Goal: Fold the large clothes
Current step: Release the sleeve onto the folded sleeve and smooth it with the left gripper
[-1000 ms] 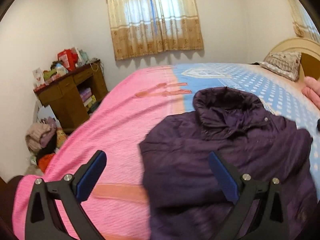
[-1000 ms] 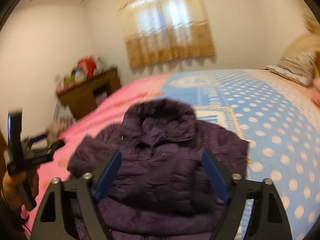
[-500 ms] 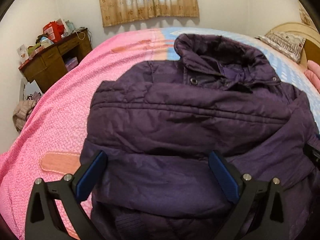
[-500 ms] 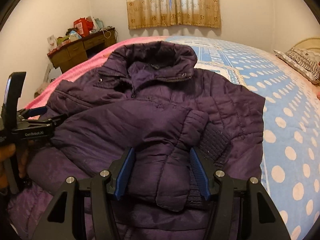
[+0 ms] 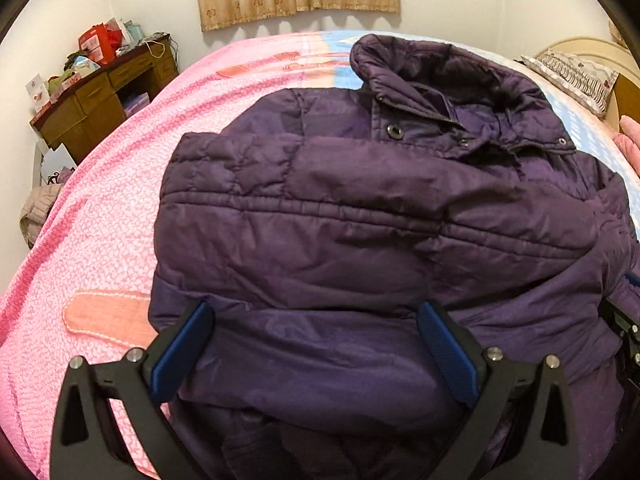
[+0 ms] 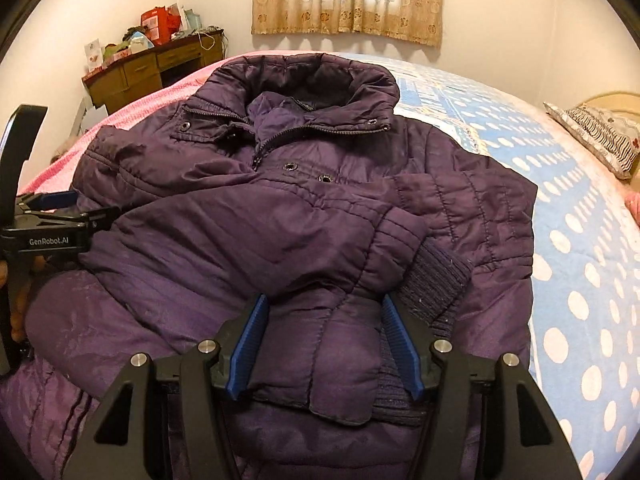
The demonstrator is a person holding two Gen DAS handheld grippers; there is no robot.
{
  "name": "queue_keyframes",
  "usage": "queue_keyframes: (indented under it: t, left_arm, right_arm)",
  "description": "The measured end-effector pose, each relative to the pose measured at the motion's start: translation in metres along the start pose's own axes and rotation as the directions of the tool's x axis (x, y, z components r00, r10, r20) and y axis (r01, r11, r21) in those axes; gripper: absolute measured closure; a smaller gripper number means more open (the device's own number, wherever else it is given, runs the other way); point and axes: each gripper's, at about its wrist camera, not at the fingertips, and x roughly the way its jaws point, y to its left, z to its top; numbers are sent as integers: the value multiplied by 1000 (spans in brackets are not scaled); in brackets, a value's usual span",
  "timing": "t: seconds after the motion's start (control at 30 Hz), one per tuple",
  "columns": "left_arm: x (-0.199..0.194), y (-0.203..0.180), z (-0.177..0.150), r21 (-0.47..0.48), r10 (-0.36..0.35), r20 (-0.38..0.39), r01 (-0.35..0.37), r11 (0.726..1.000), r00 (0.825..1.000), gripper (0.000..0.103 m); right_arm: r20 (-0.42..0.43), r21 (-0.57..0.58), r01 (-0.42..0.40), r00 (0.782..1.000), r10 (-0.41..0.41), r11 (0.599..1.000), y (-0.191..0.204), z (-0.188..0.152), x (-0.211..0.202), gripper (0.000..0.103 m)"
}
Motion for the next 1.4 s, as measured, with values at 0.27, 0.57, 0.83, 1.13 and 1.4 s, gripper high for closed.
queue_keyframes:
  t: [0.27, 0.57, 0.83, 1.13, 1.4]
  left_arm:
    - [-6, -2, -1, 7, 1, 2, -1, 1000, 1000, 0]
    - [-86, 18, 22, -51, -59, 187, 70, 996, 981, 0]
    - [-13, -23, 41, -7, -48, 55, 48, 999, 997, 0]
    - [19, -27, 37, -4, -31, -66, 30, 1000, 997, 0]
    - [23, -27, 38, -14, -27, -94, 26, 1000, 995, 0]
  right_arm:
    - [0, -7, 9, 1000, -10, 1000, 0, 1, 0, 43]
    - [252, 68, 16, 967, -33, 998, -4, 29, -85, 30]
    - [117, 38, -74, 991, 70, 997, 7, 52, -12, 27]
    - [14, 3, -70, 997, 70, 998, 12, 30, 24, 27]
    - [-21, -25, -41, 999, 40, 999, 16, 31, 33, 27]
